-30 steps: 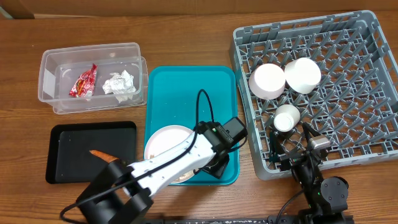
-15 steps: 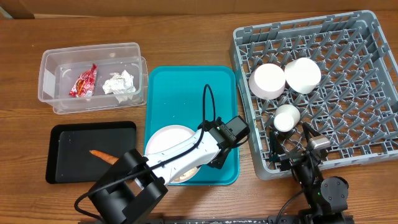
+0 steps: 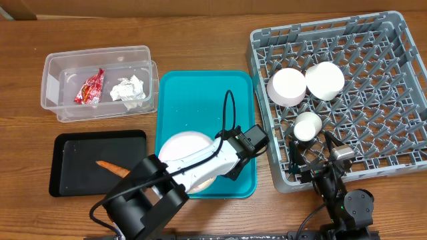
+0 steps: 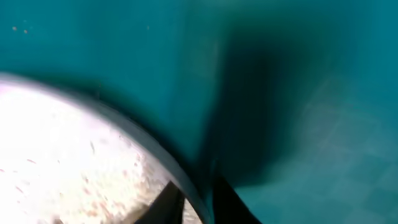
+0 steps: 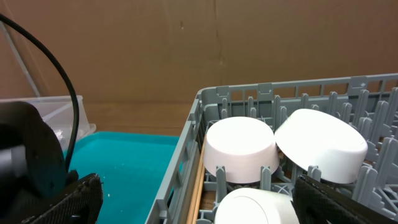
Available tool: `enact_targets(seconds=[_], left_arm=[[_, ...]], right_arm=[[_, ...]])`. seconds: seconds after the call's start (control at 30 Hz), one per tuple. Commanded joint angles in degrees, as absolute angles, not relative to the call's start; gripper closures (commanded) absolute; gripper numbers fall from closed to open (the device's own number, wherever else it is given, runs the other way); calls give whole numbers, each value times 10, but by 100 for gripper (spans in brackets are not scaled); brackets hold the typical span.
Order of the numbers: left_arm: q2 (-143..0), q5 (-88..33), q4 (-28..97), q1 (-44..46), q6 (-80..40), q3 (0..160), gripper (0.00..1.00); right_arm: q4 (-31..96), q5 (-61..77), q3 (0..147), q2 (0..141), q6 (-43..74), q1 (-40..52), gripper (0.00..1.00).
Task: Sort waste into correct bins and load items into the dishwasher
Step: 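Lift the plate and tip its food scraps onto the black tray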
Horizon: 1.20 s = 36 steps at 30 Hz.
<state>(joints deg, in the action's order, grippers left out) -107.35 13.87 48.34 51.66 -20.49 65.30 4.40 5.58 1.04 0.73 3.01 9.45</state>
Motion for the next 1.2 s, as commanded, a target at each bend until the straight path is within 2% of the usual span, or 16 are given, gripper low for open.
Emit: enact_targets(seconds=[0.0,0.07,0.43,0.73,1.17], left_arm=[[-1091,151,479,514,-169,657,89],[-1091,153,473,514,-155,657,96],[-1091,167,453,514,-141,657,96],[-1090,183,569,516,-279,706,96],[-1084,167,674,518,-365,763,96]], right_arm=[[42,57,4,2,33,93,0],[42,57,4,2,33,93,0],[42,57,4,2,33,93,0],[42,57,4,2,33,93,0],[42,57,4,2,33,93,0]])
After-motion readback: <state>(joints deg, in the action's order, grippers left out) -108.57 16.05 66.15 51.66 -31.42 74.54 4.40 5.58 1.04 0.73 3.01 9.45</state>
